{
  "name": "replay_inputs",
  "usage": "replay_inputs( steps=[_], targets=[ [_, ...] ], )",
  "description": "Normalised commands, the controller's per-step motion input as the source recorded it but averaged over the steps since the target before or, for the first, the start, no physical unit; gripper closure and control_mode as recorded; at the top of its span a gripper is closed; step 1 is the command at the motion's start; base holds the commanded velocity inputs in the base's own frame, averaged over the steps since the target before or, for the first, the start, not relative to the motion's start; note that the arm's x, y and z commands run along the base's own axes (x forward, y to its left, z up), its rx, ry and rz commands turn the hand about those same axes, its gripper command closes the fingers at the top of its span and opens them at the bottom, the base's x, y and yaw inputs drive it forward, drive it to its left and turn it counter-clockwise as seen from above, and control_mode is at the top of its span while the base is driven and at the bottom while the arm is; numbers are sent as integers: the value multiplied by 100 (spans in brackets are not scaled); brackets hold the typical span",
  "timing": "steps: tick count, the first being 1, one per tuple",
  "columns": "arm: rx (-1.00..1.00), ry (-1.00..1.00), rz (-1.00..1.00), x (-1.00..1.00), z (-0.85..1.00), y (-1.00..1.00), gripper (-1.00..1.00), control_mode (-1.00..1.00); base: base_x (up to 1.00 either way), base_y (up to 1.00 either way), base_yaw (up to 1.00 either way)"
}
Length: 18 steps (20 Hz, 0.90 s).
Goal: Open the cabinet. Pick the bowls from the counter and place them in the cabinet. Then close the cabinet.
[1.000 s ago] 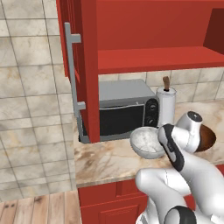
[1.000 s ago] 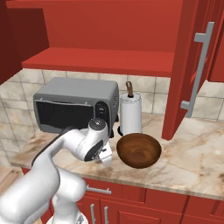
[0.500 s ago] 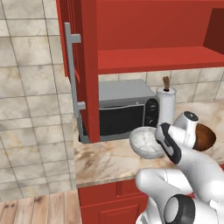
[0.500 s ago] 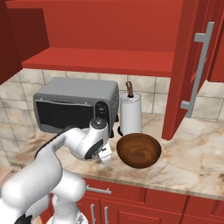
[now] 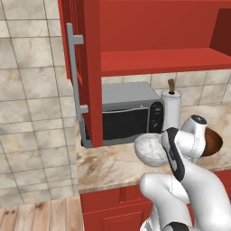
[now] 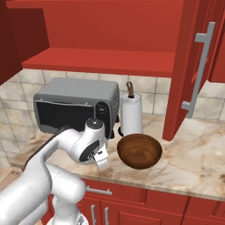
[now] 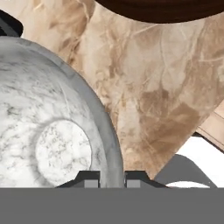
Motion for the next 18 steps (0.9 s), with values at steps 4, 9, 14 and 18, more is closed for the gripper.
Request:
replay_inputs(
  steps=[4,9,14,18],
  targets=[
    [0,-6,0,-100,45,-33,100,-100,0,0,0],
    [0,-28,0,-74,100,-5,100,-100,0,0,0],
    [0,-27,0,-58,100,0,100,-100,0,0,0],
    [0,-13,0,-62,100,0,100,-100,0,0,0]
  ],
)
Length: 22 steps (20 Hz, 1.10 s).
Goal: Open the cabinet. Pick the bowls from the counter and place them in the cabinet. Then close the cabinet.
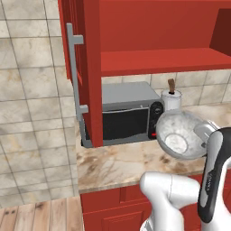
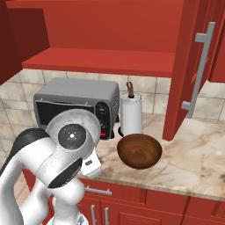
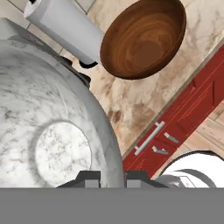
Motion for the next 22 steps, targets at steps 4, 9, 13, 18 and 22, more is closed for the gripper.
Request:
replay_inputs(
  steps=[4,9,13,18,22],
  targets=[
    [0,-12,0,-61,100,2,100,-100,0,0,0],
    [-4,-14,-2,-16,100,13,100,-100,0,0,0],
    [-1,-13,-7,0,100,20,100,-100,0,0,0],
    [-1,-15,-6,25,70,33,100,-100,0,0,0],
    [0,-20,-1,31,51,43,100,-100,0,0,0]
  ],
)
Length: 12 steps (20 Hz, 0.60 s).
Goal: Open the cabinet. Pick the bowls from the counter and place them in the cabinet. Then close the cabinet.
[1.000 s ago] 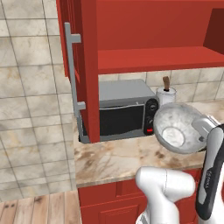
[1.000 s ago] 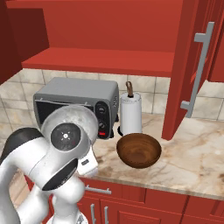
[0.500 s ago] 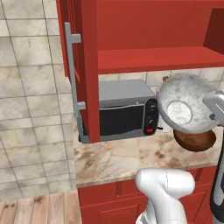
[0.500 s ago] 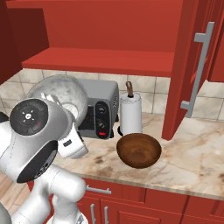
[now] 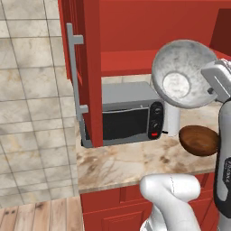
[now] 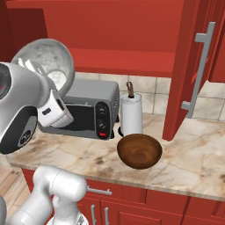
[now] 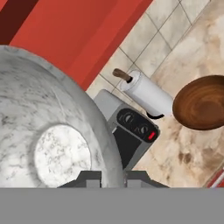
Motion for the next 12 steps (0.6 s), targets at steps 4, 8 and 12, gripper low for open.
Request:
replay_inputs(
  steps=[4,8,12],
  targets=[
    [0,-17,-1,37,51,32,100,-100,0,0,0],
    [0,-10,0,49,34,9,100,-100,0,0,0],
    [0,-2,0,54,11,18,100,-100,0,0,0]
  ],
)
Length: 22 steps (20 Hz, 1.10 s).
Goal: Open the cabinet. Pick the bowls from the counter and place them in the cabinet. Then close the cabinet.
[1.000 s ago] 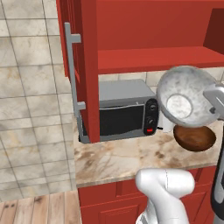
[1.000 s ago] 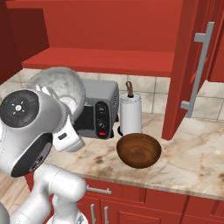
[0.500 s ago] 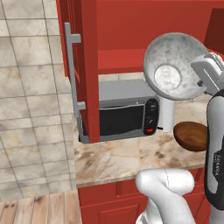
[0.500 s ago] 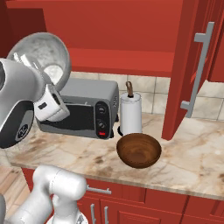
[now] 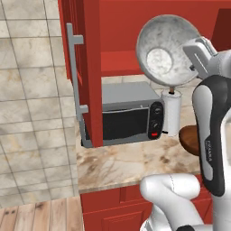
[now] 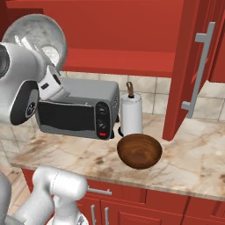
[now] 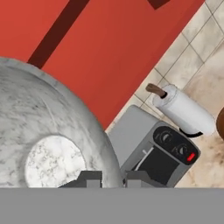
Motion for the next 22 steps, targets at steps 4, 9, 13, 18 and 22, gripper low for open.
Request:
replay_inputs(
  steps=[4,9,13,18,22],
  targets=[
    [0,13,0,47,0,27,100,-100,0,0,0],
    [0,17,0,46,0,8,100,-100,0,0,0],
    [3,9,0,55,0,6,100,-100,0,0,0],
    [5,5,0,69,0,17,100,-100,0,0,0],
    [3,1,0,66,-10,24,100,-100,0,0,0]
  ],
)
